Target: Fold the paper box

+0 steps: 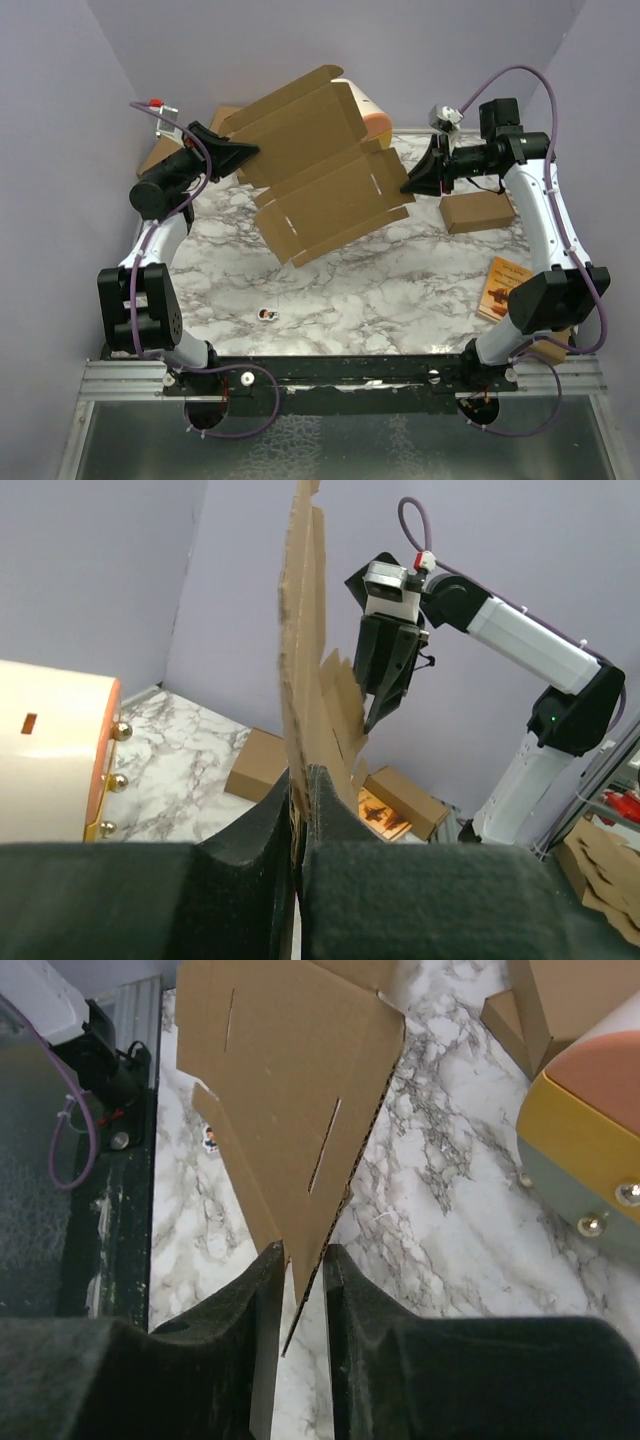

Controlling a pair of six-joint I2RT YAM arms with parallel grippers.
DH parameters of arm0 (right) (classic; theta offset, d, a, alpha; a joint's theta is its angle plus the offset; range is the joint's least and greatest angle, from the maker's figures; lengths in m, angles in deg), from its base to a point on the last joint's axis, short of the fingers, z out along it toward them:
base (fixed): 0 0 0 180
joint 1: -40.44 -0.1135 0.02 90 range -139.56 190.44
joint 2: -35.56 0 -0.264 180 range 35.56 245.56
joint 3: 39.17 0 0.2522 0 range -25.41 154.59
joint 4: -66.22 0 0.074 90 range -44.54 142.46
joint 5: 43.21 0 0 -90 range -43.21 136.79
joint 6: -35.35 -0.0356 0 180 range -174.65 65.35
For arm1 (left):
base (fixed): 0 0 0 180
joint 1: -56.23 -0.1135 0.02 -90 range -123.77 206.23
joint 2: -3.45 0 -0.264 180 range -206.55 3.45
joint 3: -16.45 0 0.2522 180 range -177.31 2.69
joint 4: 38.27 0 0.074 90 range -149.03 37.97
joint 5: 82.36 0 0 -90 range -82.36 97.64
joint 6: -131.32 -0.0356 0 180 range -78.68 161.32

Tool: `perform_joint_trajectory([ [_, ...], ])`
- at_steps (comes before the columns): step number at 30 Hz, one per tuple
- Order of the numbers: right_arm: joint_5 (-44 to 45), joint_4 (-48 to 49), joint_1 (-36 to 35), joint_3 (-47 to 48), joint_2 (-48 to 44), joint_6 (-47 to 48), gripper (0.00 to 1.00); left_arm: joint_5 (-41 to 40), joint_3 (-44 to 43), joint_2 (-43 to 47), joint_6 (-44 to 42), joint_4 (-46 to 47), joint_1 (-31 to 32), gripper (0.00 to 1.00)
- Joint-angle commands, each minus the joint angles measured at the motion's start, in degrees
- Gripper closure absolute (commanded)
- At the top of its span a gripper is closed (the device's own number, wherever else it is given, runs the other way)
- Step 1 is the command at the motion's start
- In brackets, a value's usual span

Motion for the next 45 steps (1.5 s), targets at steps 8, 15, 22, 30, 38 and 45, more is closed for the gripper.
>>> perform_joint_trajectory([
  [8, -14.8, 28.9, 0.6, -17.5, -5.0, -25.0, 0.21, -11.7, 14.5, 12.9, -4.1, 11.8, 0.2, 1.0],
  [15, -12.4, 63.1, 3.1, -33.2, -12.1, -46.4, 0.13, -13.3, 18.1, 18.3, -2.4, 10.3, 0.2, 1.0],
  [22, -14.4, 92.5, 4.3, -39.9, -11.7, -69.6, 0.14, -14.6, 19.3, 19.7, 0.6, 12.6, 0.7, 1.0],
  [30, -9.1, 129.0, 4.3, -47.9, -11.0, -96.3, 0.14, -15.7, 18.7, 20.1, 2.8, 13.5, 2.7, 1.0],
  [38, -4.8, 153.9, 4.2, -51.0, -7.6, -115.2, 0.26, -16.4, 18.4, 21.0, -1.1, 9.5, 6.1, 1.0],
  [45, -4.0, 144.0, 4.2, -52.7, -11.6, -109.4, 0.8, -16.6, 18.2, 20.9, -4.0, 6.8, 7.9, 1.0],
])
